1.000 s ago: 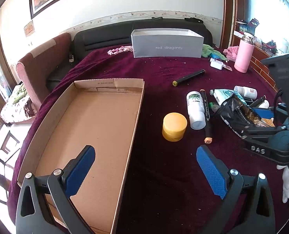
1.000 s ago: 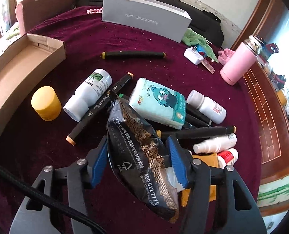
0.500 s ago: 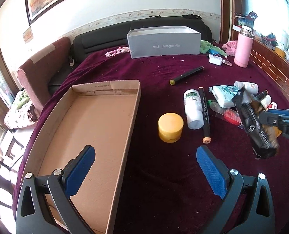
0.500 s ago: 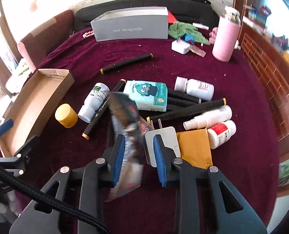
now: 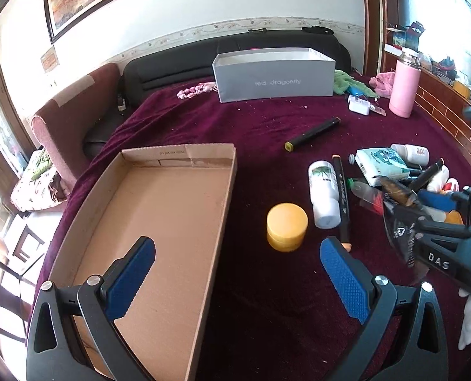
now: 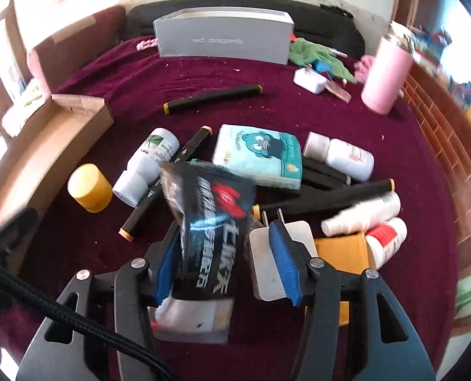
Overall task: Organize objects
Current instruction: 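Lift the black snack bag with the right gripper while the left gripper approaches the yellow tape roll, then close the left gripper around the yellow tape roll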
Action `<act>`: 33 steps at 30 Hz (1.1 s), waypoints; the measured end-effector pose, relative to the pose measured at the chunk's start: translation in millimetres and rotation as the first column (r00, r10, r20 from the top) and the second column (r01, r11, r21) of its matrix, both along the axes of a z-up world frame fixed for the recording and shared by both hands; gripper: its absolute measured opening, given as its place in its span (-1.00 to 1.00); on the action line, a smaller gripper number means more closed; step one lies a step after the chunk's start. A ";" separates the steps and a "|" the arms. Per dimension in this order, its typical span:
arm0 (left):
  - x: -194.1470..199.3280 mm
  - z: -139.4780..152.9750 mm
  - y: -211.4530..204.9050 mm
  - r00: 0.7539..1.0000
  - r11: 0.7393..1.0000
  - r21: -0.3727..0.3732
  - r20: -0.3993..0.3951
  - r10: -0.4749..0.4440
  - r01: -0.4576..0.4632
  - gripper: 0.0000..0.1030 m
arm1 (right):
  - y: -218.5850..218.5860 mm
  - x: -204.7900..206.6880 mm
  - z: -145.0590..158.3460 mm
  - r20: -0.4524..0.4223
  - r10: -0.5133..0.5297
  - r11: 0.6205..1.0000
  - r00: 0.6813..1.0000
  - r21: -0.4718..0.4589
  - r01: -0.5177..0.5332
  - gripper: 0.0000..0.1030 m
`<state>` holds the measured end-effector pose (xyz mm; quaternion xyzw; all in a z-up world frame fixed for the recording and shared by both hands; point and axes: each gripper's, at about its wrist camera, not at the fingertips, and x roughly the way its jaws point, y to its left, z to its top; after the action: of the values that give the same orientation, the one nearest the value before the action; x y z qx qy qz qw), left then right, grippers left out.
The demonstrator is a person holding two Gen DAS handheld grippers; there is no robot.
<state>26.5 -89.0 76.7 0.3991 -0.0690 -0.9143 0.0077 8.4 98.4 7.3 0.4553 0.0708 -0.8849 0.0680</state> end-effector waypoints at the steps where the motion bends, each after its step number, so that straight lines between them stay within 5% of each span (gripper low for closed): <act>1: -1.5 1.6 -0.3 1.000 1.000 0.006 -0.001 -0.006 0.006 0.97 | -3.2 0.6 0.0 -0.011 0.000 1.000 1.000 0.026 0.000 -0.45; 2: -3.0 3.2 0.3 1.000 1.000 0.009 -0.005 -0.013 0.013 0.97 | -5.6 1.6 1.5 -0.009 0.011 1.000 1.000 0.014 -0.010 -0.66; 6: -10.7 4.3 13.5 0.998 0.998 -0.049 -0.037 -0.049 0.047 0.97 | 12.0 7.8 6.0 0.004 -0.016 0.993 1.000 -0.115 0.016 -0.70; 11: -28.9 -11.5 29.9 0.995 0.992 -0.072 0.014 -0.099 0.100 0.97 | 41.2 13.8 1.0 0.033 -0.035 0.951 0.999 -0.307 0.044 -0.69; 16: -47.8 -36.2 39.6 0.991 0.989 -0.098 0.084 -0.102 0.110 0.96 | 44.1 14.5 -0.5 0.035 -0.036 0.930 0.999 -0.365 0.046 -0.69; 18: -54.7 -47.2 38.1 0.987 0.990 -0.085 0.125 -0.098 0.109 0.73 | 41.5 14.8 -1.0 0.032 -0.032 0.931 0.999 -0.362 0.041 -0.69; 20: -54.9 -48.4 37.7 0.993 0.987 -0.133 0.084 -0.081 0.092 0.43 | 42.1 13.7 -1.6 0.032 -0.030 0.930 0.999 -0.367 0.040 -0.69; 23: -53.2 -45.9 30.0 0.997 0.987 -0.149 0.063 -0.043 0.052 -0.27 | 45.2 13.7 -2.3 0.033 -0.031 0.925 0.999 -0.379 0.041 -0.68; 29: -48.9 -33.9 0.8 0.997 0.998 0.041 0.056 -0.052 0.050 -0.39 | 46.2 14.9 0.6 0.027 -0.046 0.925 0.999 -0.376 0.053 -0.69; 31: -43.6 -28.1 -5.2 0.998 0.997 0.061 0.037 -0.055 0.052 -0.64 | 48.4 16.0 3.5 0.028 -0.056 0.921 0.998 -0.384 0.063 -0.70; 32: -41.1 -25.5 -7.9 0.998 0.997 0.059 0.029 -0.051 0.049 -1.00 | 48.8 16.7 5.5 0.026 -0.059 0.921 0.998 -0.384 0.064 -0.70; 33: -38.9 -22.7 -11.9 0.997 0.994 0.089 0.027 -0.068 0.065 -1.00 | 49.4 18.6 8.0 0.020 -0.064 0.921 0.998 -0.384 0.067 -0.70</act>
<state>-12.4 -100.9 54.1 0.4101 -0.0422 -0.9101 -0.0413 27.0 147.8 15.3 0.4383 -0.1195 -0.8818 0.1264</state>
